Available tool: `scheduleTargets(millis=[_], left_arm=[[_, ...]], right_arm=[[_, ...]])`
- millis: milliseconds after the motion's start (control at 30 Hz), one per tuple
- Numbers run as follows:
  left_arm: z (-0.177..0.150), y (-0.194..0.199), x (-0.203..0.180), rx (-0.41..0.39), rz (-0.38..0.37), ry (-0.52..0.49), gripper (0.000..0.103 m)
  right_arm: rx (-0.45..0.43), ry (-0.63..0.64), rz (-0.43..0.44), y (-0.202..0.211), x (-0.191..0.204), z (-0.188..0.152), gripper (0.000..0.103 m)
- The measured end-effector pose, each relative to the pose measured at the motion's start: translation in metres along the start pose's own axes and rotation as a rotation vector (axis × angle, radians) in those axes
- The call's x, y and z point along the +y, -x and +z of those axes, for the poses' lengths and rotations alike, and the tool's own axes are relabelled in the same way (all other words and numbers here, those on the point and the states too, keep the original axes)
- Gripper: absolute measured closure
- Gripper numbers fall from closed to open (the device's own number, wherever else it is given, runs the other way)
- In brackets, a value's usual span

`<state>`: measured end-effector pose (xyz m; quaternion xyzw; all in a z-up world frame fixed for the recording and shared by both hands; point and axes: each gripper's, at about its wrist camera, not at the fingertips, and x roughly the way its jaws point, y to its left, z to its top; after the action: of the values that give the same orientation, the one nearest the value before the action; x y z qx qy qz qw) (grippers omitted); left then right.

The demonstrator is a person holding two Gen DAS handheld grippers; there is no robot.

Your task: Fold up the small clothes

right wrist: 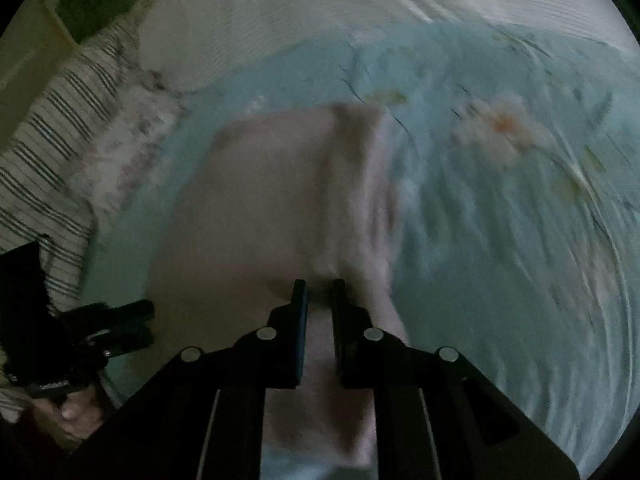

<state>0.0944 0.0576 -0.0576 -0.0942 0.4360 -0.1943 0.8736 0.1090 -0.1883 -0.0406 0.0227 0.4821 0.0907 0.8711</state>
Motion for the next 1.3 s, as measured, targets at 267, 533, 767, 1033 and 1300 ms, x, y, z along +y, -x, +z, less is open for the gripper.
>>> scheduleTargets(millis=[267, 533, 767, 1033, 1300], left_arm=[[-0.027, -0.023, 0.004, 0.062, 0.078, 0.012, 0.069], [-0.03, -0.021, -0.003, 0.057, 0.113, -0.002, 0.069], [-0.037, -0.014, 0.0, 0.057, 0.117, -0.007, 0.069], [-0.039, -0.008, 0.002, 0.054, 0.13, -0.012, 0.068], [-0.043, -0.002, 0.006, 0.062, 0.139, -0.018, 0.065]], right_arm=[[0.016, 0.028, -0.049, -0.001, 0.006, -0.01, 0.09], [0.043, 0.106, -0.131, 0.002, 0.019, -0.023, 0.088], [0.056, 0.103, -0.137, 0.012, 0.018, -0.031, 0.087], [0.063, 0.1, -0.15, 0.015, 0.021, -0.039, 0.085], [0.062, 0.081, -0.146, 0.019, 0.019, -0.045, 0.081]])
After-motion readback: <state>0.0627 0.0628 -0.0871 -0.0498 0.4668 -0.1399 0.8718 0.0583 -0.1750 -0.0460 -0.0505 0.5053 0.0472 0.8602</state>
